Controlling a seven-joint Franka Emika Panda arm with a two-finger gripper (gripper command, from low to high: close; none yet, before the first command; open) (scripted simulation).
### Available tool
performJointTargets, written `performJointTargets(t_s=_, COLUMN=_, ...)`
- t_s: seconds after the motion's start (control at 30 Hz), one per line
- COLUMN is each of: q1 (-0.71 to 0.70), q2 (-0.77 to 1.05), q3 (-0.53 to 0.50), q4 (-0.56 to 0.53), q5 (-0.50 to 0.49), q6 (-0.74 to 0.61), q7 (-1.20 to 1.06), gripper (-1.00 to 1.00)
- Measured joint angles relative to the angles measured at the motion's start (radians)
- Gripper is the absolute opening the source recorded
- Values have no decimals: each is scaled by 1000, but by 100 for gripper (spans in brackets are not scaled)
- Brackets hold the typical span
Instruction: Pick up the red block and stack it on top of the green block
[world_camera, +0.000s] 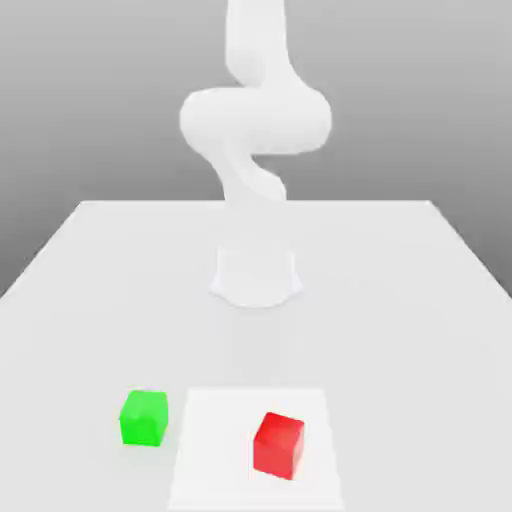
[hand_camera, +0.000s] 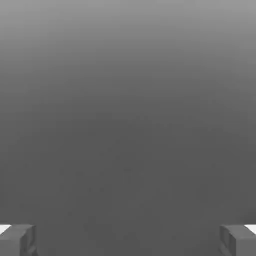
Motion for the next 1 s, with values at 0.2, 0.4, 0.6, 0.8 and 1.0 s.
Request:
performJointTargets(t_s=0.2, q1=-44, q2=224, q3=57, q4=-80, q5=-24, q6=107, q7=119, gripper=0)
performJointTargets(t_s=0.4, q1=-71, q2=442, q3=96, q4=-158, q5=-49, q6=210, q7=235, gripper=0)
performJointTargets(t_s=0.6, q1=-75, q2=659, q3=113, q4=-236, q5=-59, q6=315, q7=341, gripper=0)
performJointTargets(t_s=0.8, q1=-61, q2=873, q3=108, q4=-284, q5=-55, q6=441, q7=410, gripper=0)
performJointTargets(t_s=1.0, q1=-26, q2=1012, q3=64, q4=-266, q5=-99, q6=557, q7=446, gripper=-100)
